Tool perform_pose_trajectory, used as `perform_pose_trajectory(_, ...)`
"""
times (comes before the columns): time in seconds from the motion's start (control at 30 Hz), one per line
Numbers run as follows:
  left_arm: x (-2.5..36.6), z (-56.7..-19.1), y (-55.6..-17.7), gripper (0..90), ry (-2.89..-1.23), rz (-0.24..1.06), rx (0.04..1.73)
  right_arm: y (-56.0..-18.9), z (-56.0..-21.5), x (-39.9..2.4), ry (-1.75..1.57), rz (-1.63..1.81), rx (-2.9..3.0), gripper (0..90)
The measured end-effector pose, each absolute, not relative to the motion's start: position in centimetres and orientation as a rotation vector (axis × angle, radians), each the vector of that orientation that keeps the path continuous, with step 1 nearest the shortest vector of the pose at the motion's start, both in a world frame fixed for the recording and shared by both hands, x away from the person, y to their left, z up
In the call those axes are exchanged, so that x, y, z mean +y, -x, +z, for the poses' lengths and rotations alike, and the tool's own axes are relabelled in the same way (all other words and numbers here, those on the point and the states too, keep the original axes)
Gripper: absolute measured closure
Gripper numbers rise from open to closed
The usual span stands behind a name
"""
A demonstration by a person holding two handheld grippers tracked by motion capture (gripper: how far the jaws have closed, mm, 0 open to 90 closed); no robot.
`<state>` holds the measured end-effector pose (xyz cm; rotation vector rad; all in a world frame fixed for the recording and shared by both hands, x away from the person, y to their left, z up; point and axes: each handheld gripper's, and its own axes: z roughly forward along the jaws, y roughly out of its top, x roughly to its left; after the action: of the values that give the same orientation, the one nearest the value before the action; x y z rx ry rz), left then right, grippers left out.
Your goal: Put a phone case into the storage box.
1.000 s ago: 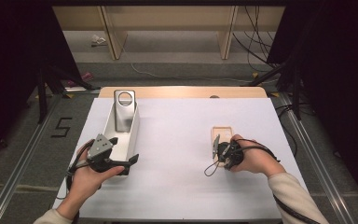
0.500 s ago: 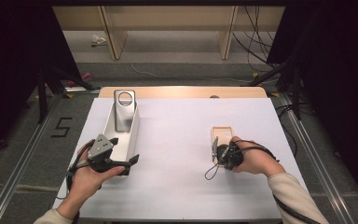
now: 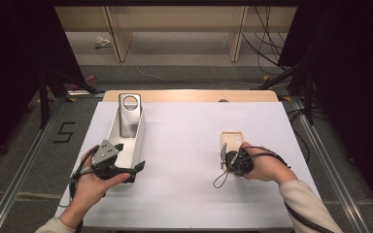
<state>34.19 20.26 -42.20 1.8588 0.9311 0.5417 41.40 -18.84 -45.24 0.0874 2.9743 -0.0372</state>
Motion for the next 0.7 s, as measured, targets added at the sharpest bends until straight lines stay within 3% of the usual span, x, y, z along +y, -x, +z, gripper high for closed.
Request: perform_pose_trajectory(0.7, 20.31, -42.24, -34.18, 3.6, -1.857, 0.535, 0.935, -41.33, -44.77, -19.64, -0.155, 0.051, 2.969, 86.5)
